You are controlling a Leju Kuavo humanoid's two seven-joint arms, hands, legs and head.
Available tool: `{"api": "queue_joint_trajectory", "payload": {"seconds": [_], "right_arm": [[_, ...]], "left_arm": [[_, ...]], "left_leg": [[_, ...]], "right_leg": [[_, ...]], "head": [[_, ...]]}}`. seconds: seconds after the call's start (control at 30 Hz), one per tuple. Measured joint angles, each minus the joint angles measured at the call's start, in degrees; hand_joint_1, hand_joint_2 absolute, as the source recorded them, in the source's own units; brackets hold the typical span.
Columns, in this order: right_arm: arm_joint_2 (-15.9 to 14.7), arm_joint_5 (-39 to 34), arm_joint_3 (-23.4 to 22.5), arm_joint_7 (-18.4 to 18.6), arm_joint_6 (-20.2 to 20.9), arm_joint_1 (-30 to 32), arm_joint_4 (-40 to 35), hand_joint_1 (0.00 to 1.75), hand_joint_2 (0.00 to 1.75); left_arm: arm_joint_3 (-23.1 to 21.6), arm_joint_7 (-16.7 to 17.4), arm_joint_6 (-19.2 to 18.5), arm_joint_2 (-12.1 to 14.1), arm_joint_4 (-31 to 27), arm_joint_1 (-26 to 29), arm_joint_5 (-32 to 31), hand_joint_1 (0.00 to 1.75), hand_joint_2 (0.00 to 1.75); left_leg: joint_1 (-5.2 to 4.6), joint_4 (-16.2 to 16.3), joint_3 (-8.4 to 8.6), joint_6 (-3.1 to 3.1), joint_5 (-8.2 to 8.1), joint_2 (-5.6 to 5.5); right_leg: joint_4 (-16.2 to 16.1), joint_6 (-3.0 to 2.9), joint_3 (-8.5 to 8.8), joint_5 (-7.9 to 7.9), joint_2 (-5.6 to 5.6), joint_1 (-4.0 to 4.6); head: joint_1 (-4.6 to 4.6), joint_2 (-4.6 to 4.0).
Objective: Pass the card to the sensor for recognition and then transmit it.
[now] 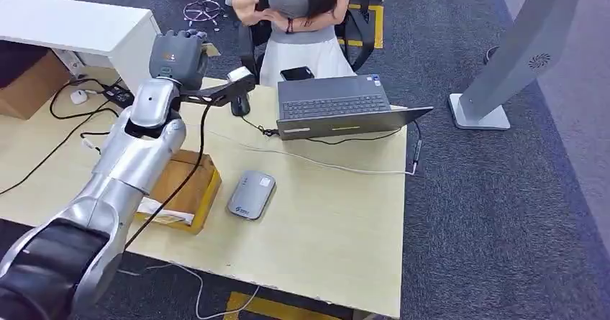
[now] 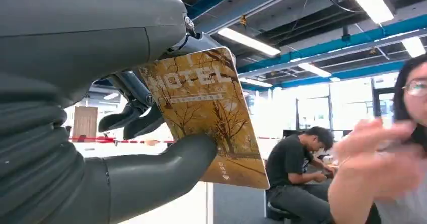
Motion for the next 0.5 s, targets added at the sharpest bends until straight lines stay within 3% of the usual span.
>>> {"api": "queue_joint_trajectory", "payload": {"seconds": [0.23, 0.5], "right_arm": [[0.0, 1.1, 0.7, 0.3, 0.9, -0.1, 0.0, 0.0, 0.0], [0.0, 1.3, 0.8, 0.5, 1.0, -0.1, 0.0, 0.0, 0.0]], "left_arm": [[0.0, 1.6, 0.9, 0.0, 9.4, -6.4, -3.0, 1.75, 1.75], [0.0, 1.6, 2.7, -0.4, 14.9, -7.0, -3.9, 1.75, 1.75]], "left_leg": [[0.0, 0.0, 0.01, -0.04, 0.03, 0.01], [0.0, 0.0, 0.0, -0.04, 0.02, 0.01]], "right_leg": [[0.0, -0.01, 0.0, 0.01, 0.03, 0.0], [0.0, -0.01, 0.0, 0.01, 0.03, 0.0]], "head": [[0.0, 0.0], [0.0, 0.0]]}}
